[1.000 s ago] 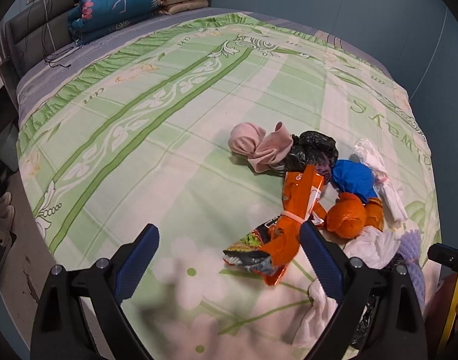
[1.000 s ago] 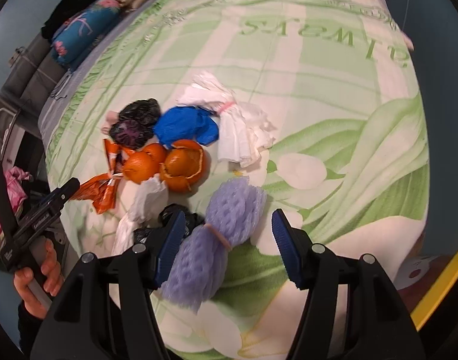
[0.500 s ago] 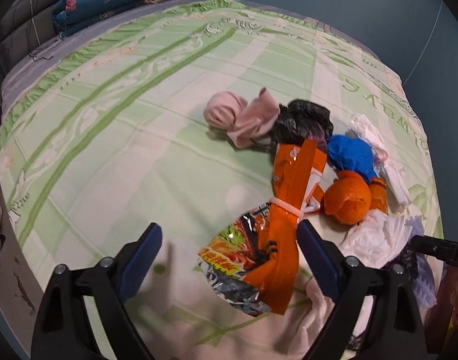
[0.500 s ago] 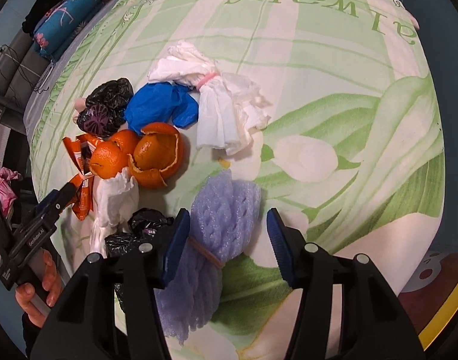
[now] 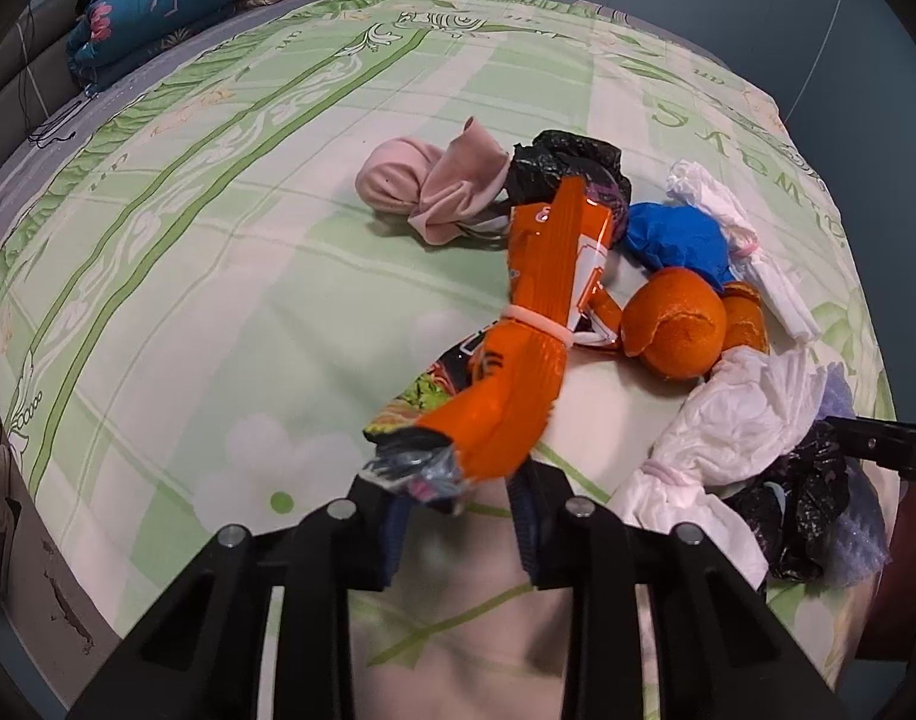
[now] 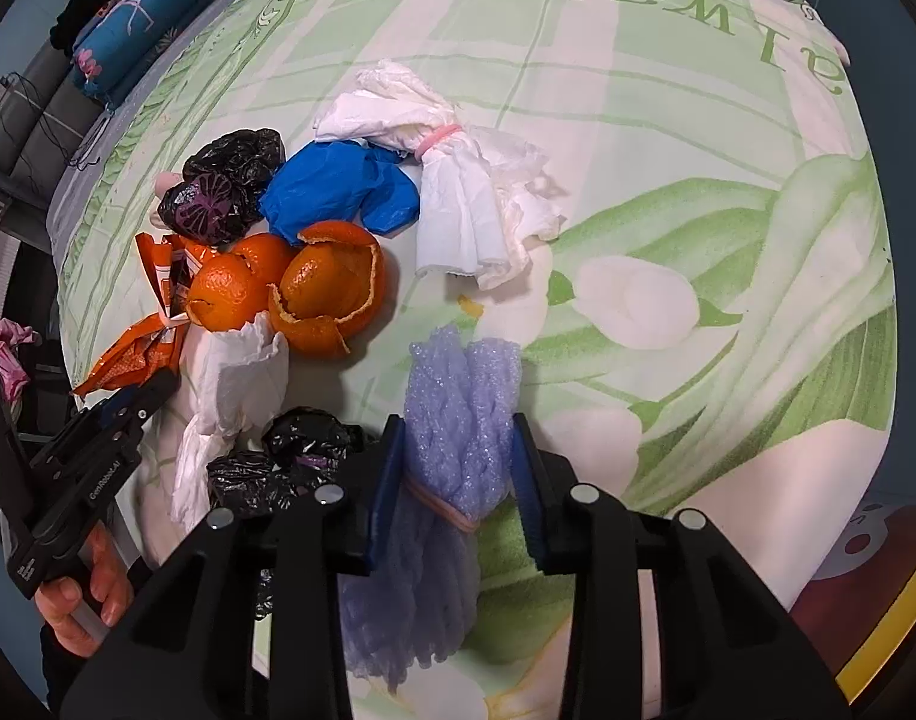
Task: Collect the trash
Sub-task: 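Carry the orange bag into the bin with the left gripper while the right gripper drops the foam net in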
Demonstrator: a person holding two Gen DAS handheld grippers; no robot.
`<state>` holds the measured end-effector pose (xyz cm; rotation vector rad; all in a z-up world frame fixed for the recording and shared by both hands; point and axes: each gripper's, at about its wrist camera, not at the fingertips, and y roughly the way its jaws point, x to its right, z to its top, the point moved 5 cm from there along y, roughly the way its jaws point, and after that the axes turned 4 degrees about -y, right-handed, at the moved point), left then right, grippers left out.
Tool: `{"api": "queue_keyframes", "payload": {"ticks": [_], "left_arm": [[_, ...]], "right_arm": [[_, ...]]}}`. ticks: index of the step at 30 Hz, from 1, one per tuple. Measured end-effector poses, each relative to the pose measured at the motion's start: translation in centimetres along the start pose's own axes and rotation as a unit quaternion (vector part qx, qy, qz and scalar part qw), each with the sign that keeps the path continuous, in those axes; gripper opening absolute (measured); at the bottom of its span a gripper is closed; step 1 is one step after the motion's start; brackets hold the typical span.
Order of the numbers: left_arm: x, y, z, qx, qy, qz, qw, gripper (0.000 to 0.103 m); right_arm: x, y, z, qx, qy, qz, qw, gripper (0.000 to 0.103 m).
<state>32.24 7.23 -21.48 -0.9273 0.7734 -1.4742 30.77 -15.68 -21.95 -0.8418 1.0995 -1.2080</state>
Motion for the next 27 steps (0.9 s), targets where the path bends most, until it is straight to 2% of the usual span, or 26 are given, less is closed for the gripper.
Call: {"api": "queue_keyframes", "payload": {"ticks": [7,19,27], "left_arm": [[-0.4,-1.7,-0.2,0.016,-0.007,-0.007,0.9998,0.024],[-1.7,-5.9,-0.2,0.054,-0.026,-0.02,0.998,0.023],[-1.6,-8.7,-0.8,0.076,-0.019,-0.019,0.9967,0.023]], "right_arm": [[0.0,-1.0,0.0,0.018,0.0,-0.003,1.0,0.026],[0.2,-5.4,-0.7,0.062,-0.004,0.01,0.998,0.025],[-0.4,-8.3,-1.8,0.087,-0.017,0.02,0.996,0.025]]}}
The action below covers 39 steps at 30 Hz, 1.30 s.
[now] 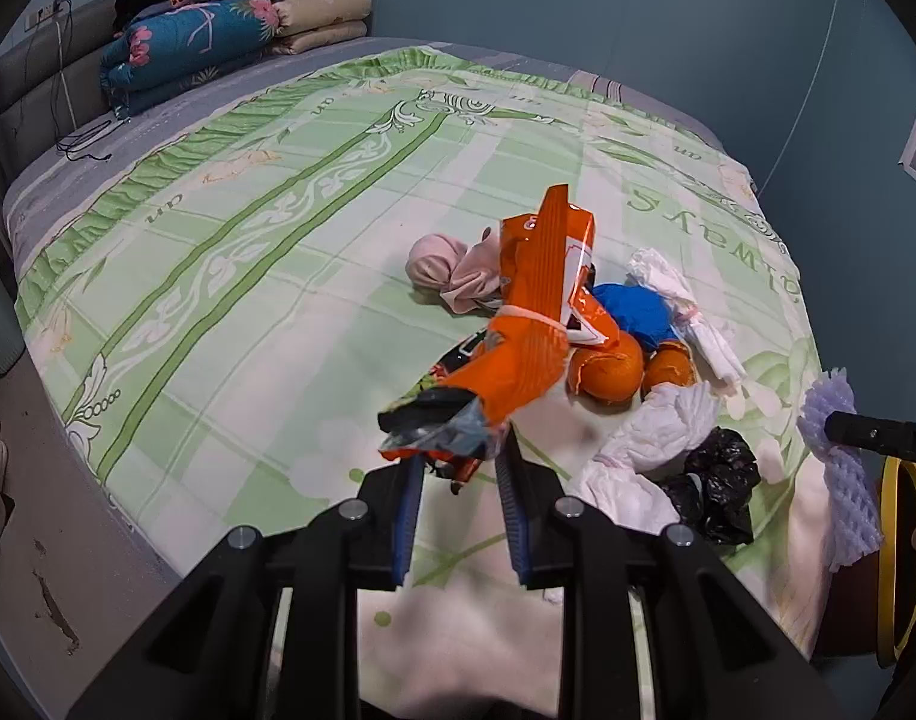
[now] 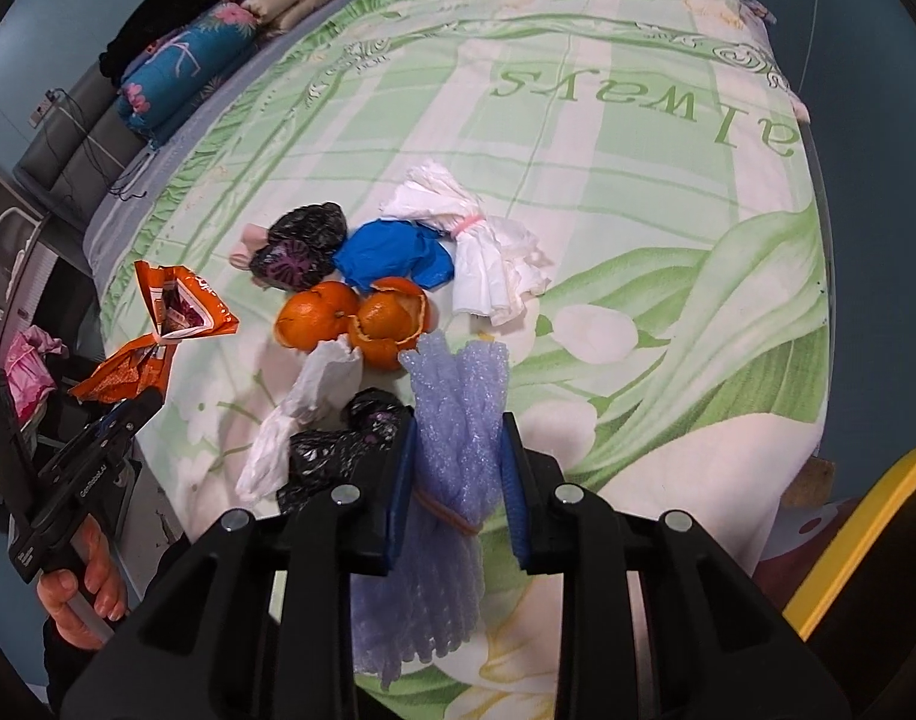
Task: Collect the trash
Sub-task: 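Carry the orange bag into the bin with the left gripper while the right gripper drops the foam net in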
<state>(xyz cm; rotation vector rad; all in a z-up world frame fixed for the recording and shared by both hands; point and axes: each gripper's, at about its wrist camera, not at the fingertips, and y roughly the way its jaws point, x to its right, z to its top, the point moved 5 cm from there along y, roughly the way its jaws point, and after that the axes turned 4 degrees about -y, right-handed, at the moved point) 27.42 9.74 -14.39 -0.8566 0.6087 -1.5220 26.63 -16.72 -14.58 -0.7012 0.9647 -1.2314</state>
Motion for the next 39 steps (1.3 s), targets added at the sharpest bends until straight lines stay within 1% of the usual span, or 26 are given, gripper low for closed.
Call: {"api": "queue_keyframes", "payload": {"ticks": [9,16,26,33,39], "left_arm": [[1.0,-2.5,-0.2,0.014,0.007,-0.011,0.9998,0.023],[3.3,-4.2,-0.9,0.02,0.017,-0.029,0.9993,0.023],[8.6,-6.3,-2.2,0.018,0.057,-0.064,0.9961,0.023],[12.8,-7.0,-3.2,0.011,0.094,-0.089,0.9915,0.023],[15.6,-7.5,-3.8,0.003,0.112,-0.11,0.9875,0.023]], "right_arm": [[0.0,-3.5,-1.0,0.027,-0.01,0.009,1.0,0.025],[0.8,-6.3,-1.9,0.051,-0.009,0.012,0.999,0.025],[3.4,-10.4,-3.1,0.087,0.005,0.007,0.996,0.025],[6.0,-13.8,-4.0,0.118,0.024,-0.004,0.993,0.025],[8.6,-16.3,-4.7,0.143,0.046,-0.016,0.989,0.026]]}}
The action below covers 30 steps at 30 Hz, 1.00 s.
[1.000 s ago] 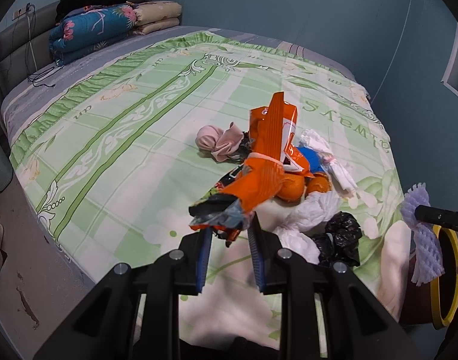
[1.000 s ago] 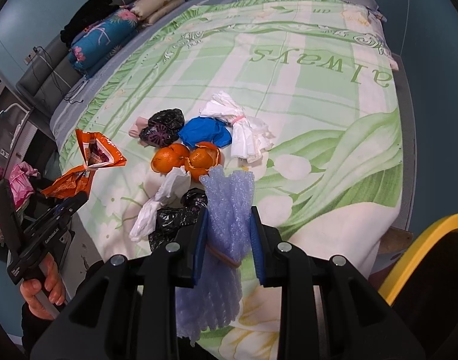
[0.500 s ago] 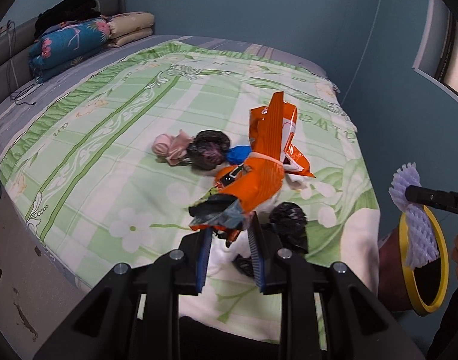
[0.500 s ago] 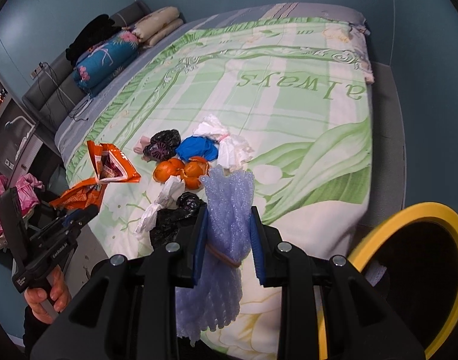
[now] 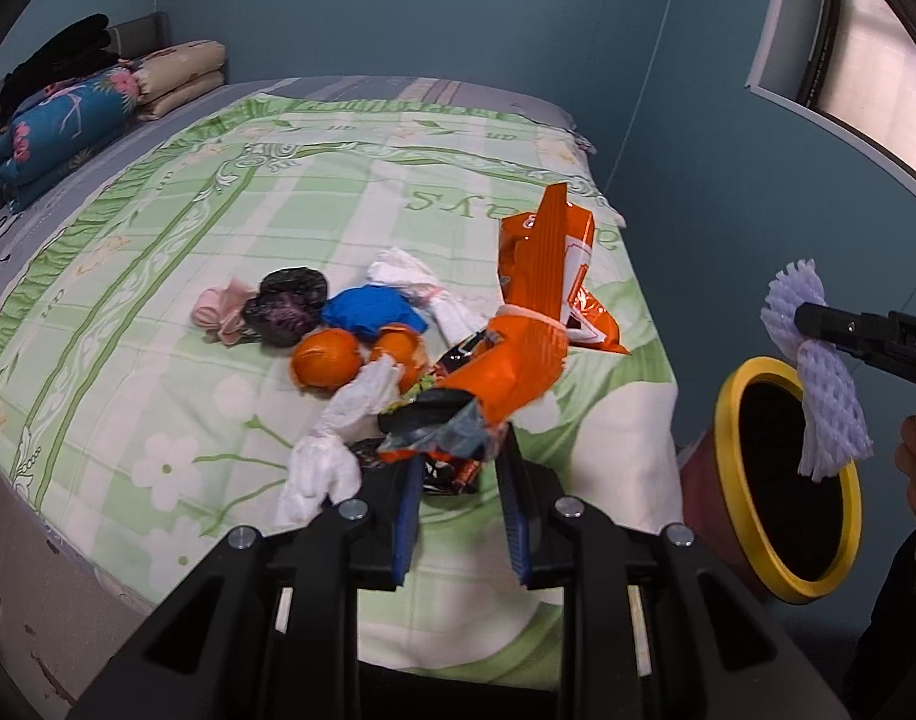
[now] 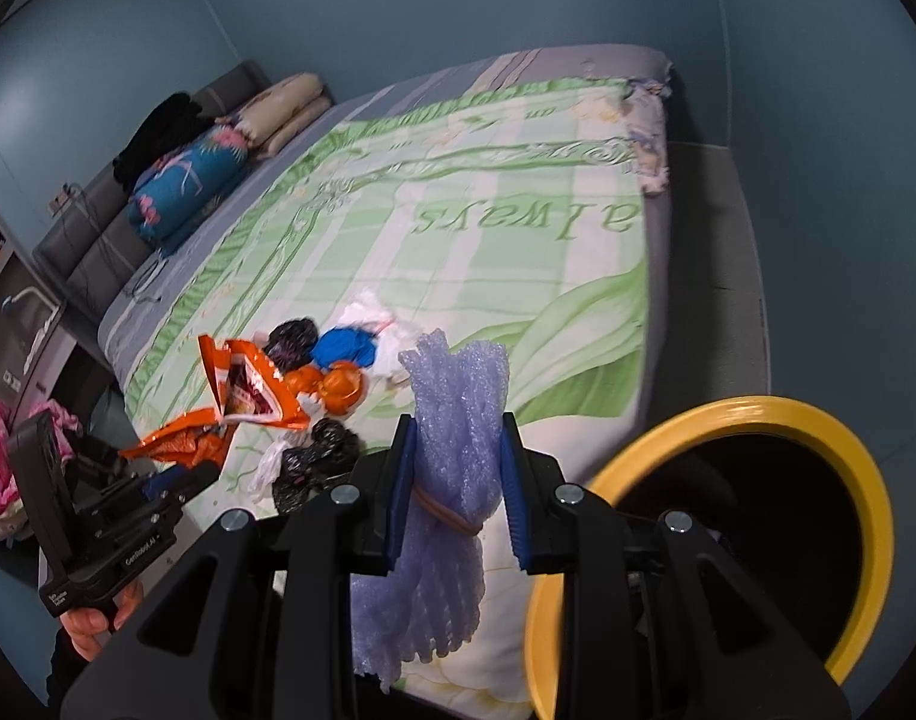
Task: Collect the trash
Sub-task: 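Carry the orange bag into the bin with the left gripper while the right gripper drops the foam net in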
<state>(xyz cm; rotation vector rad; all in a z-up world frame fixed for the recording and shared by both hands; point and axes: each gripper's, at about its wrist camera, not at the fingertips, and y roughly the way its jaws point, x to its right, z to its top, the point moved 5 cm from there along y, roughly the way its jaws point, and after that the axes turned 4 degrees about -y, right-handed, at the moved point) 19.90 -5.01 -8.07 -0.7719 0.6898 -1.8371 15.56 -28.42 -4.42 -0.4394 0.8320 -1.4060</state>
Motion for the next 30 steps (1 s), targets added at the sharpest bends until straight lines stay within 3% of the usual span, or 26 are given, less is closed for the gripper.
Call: {"api": "queue_keyframes", "payload": {"ticks": [19,30], "left_arm": [[10.9,-0.1,-1.0,-0.022,0.088,-0.065,0.9938,0.023],[16.1,1.3,-2.5,-0.045,0.126,-0.095,0.9865,0.023]], "right_arm": [[8.9,-7.0,-0.5,0.076,0.073,-0.05,0.993,0.026],[11.7,-8.4,-1.4,0.094,0.096,-0.069,0.989,0.026]]}}
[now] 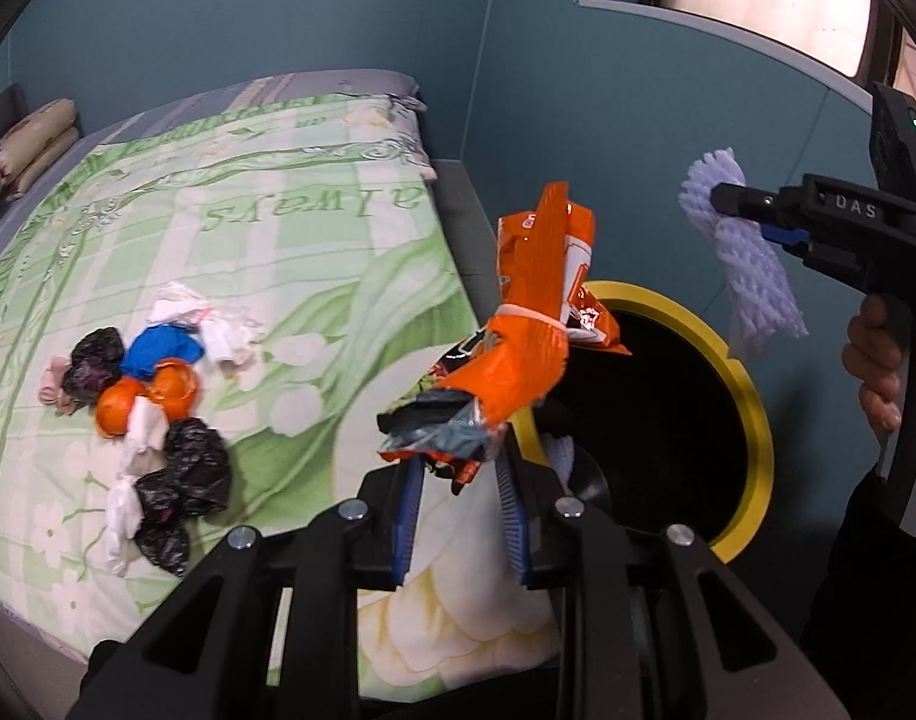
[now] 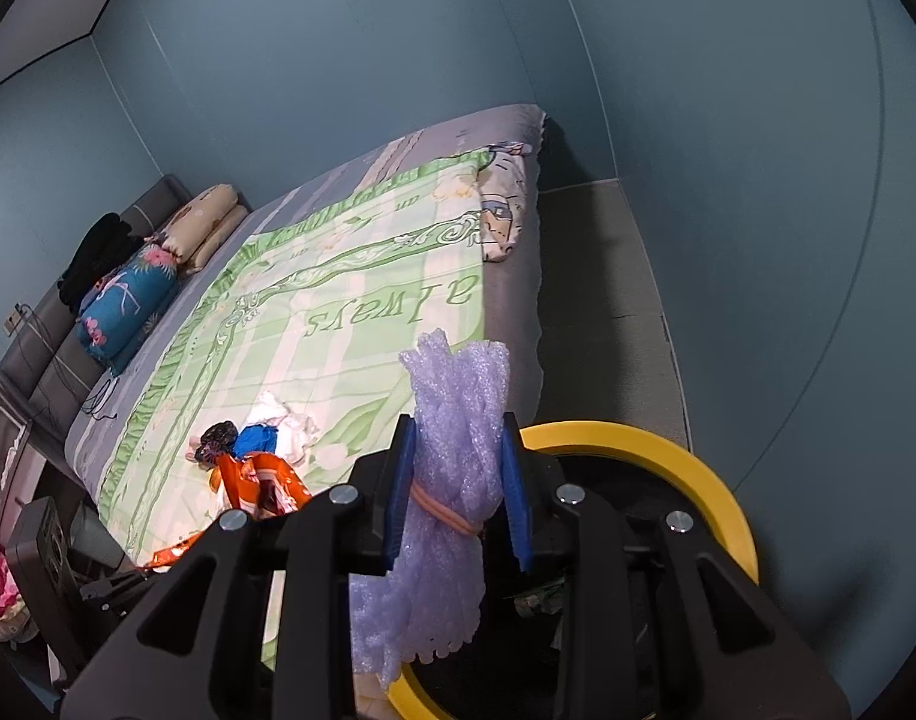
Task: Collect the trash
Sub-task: 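Carry the orange bag into the bin with the left gripper while the right gripper drops the foam net in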
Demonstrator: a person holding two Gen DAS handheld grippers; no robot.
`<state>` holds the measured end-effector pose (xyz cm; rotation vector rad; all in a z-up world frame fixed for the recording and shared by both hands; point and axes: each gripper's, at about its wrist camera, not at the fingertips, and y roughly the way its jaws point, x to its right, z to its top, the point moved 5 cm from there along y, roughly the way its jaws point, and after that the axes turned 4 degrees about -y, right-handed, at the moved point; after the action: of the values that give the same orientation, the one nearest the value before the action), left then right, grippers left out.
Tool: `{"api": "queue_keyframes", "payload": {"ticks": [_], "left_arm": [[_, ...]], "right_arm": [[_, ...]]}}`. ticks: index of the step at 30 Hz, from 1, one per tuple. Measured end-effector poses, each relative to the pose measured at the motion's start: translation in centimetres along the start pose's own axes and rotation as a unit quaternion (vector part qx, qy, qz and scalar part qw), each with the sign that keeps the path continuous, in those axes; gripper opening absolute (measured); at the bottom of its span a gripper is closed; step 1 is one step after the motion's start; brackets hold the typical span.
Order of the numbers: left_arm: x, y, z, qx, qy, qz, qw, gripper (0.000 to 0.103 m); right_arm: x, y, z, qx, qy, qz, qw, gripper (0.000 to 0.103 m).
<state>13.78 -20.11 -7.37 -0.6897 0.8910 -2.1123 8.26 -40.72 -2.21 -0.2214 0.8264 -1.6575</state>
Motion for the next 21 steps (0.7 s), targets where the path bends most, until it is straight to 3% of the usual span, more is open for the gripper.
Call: {"api": "queue_keyframes", "payload": {"ticks": [21], "left_arm": [[5.9,4.2,-1.9,-0.057,0.067,-0.033,0.9955,0.023]], "right_arm": [[4.3,0.4,-1.0,-0.005,0.026,-0.019,0.999,0.027]]}}
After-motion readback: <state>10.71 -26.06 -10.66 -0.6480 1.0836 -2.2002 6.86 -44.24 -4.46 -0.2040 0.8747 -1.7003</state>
